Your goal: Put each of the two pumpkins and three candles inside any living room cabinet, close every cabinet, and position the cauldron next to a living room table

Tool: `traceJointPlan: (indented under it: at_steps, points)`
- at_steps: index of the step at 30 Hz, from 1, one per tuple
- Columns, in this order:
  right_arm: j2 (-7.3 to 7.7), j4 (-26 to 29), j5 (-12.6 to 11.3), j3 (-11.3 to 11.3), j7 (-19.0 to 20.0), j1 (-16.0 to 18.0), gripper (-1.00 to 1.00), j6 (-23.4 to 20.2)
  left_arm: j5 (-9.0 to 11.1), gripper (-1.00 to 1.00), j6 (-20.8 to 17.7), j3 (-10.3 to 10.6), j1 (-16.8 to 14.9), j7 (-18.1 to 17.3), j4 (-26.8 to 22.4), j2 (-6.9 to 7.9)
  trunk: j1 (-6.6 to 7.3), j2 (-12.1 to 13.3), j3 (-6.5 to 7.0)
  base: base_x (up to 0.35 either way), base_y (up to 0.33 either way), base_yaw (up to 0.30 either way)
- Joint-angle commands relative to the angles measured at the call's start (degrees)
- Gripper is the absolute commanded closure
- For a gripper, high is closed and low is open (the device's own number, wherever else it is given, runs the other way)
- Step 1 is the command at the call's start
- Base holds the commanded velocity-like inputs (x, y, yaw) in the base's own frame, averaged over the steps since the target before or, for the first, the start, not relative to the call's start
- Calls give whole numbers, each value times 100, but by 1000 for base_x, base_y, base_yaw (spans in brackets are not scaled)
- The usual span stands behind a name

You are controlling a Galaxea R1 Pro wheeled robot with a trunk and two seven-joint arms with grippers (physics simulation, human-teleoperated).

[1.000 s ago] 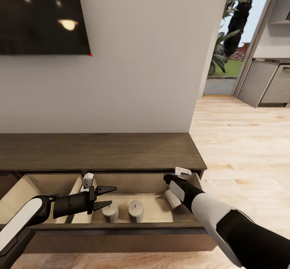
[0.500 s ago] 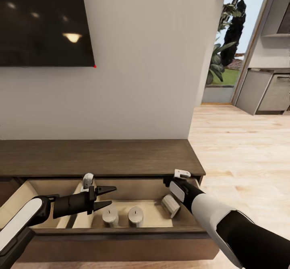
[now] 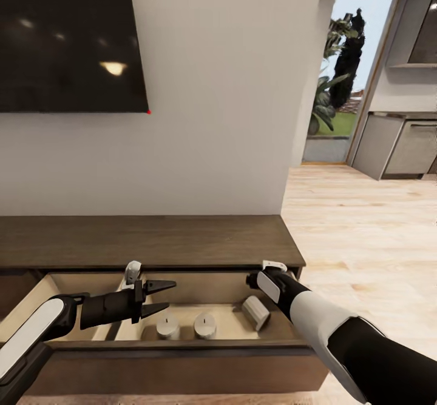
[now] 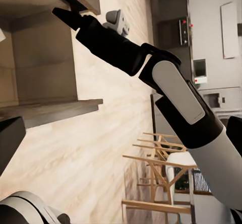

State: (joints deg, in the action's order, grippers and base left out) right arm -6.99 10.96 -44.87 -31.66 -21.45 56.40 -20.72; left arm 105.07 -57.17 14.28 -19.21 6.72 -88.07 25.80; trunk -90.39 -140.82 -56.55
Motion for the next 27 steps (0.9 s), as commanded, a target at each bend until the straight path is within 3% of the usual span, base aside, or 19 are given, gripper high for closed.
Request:
traceJointPlan:
  at_steps: [1, 18, 27]
  points:
    - [4, 9, -46, -47, -36, 3, -100, -43, 57, -100, -5, 8, -4, 58, -4, 4, 26, 39, 13, -243, 0, 0]
    - [-48, 2, -48, -51, 15, -41, -100, -197, 57, -100, 4, 30, -4, 64, -9, -6, 399, 721, 318, -151, 0, 0]
    - [-30, 1, -125, -51, 26, -57, -100, -216, 57, -100, 2, 23, -4, 66, -9, -5, 597, 1082, 479, -274, 66, 0]
